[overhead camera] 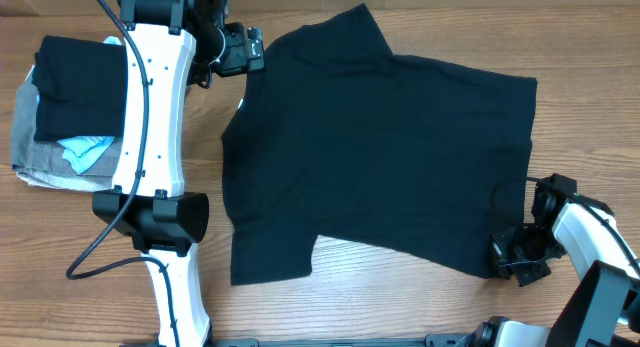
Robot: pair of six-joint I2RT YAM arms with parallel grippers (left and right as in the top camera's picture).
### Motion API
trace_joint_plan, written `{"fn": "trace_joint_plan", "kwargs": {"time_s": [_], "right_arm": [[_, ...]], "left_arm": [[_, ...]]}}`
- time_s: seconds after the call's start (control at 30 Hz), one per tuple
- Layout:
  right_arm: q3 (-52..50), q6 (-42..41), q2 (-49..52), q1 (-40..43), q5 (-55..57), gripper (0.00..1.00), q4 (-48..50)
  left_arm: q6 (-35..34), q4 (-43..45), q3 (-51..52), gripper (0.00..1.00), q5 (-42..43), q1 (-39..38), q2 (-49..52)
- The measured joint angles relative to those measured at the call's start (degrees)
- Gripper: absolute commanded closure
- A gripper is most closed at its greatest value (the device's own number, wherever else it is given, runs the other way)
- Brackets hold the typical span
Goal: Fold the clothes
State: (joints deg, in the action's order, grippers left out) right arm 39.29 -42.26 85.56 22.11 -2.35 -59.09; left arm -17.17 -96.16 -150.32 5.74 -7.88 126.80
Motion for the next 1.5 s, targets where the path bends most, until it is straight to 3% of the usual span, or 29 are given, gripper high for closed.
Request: {"fn": "trace_joint_plan", "kwargs": {"time_s": [0.1, 0.4, 0.67, 0.8, 1.0, 1.5], "right_arm": [[0.0, 0.2, 0.0, 0.0, 0.0, 0.55, -0.2], [0.0, 0.5, 0.0, 0.0, -1.7, 0.49, -2.9], [-1.1, 0.5, 0.0, 0.0, -3.0, 0.52, -0.1], [-1.8, 0.5, -0.6, 0.0, -3.4, 0.64, 1.2], [-2.0, 0.5, -0.8, 0.0, -5.3, 0.93, 2.1], [-2.0, 0.3, -0.8, 0.0, -5.4, 0.96, 1.8]], "left_arm": [[0.0, 0.0, 0.0, 0.00, 0.0, 0.0, 0.0], [0.0, 0.0, 0.0, 0.00, 0.0, 0.0, 0.0], [0.0, 0.0, 0.0, 0.00, 0.0, 0.0, 0.0], [0.0, 0.0, 0.0, 0.00, 0.0, 0.0, 0.0], [0.0, 0.0, 0.0, 0.00, 0.0, 0.0, 0.0], [0.0, 0.0, 0.0, 0.00, 0.0, 0.0, 0.0]]}}
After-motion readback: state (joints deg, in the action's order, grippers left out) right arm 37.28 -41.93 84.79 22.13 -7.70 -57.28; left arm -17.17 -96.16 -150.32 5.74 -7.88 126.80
